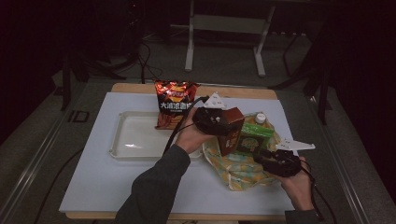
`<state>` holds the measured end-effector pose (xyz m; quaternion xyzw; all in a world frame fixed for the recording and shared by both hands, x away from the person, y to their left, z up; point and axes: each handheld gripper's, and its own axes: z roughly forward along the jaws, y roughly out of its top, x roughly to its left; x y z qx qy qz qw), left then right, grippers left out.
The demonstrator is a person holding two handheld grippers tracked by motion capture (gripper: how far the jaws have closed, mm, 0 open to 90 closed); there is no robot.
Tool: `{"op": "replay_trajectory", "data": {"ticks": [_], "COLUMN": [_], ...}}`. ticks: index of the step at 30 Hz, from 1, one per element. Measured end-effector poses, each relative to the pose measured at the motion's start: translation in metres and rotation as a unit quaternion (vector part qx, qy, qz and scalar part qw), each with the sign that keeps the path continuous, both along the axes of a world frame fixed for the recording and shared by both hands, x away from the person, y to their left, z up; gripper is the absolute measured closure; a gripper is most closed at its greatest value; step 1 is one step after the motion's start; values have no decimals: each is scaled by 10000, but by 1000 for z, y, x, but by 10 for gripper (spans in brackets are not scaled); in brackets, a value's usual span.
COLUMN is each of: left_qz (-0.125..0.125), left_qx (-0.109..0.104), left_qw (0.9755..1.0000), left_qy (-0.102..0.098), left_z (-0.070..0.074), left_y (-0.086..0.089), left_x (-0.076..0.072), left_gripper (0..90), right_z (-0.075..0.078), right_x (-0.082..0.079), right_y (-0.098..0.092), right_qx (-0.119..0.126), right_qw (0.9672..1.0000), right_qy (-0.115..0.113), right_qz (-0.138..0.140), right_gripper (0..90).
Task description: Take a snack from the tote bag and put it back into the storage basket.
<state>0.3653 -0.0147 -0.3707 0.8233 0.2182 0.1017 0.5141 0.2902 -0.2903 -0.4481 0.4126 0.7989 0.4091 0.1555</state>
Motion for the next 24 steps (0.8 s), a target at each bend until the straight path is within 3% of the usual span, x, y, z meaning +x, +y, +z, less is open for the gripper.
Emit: {"op": "replay_trajectory", "data": {"ticks": [9,15,24], "left_qz": [-112,-137,-143], "left_qx": [-163,-132,-295], "left_qw": [9998,9998,9995], "left_qy": [-32,-87,-30], "left_z": [10,14,18], "left_y": [3,4,4], "left_x": [-10,-13,-16], "left_gripper": [422,422,422], "right_z": [0,0,0], "right_x": [0,0,0], "right_y": [0,-1,-2], "right_qx": [-21,-30,-31], "right_qw": [10000,10000,10000], "right_qy": [-2,-22,-30], "right_qz": [-17,-29,-42], "right_gripper": [594,589,586]}}
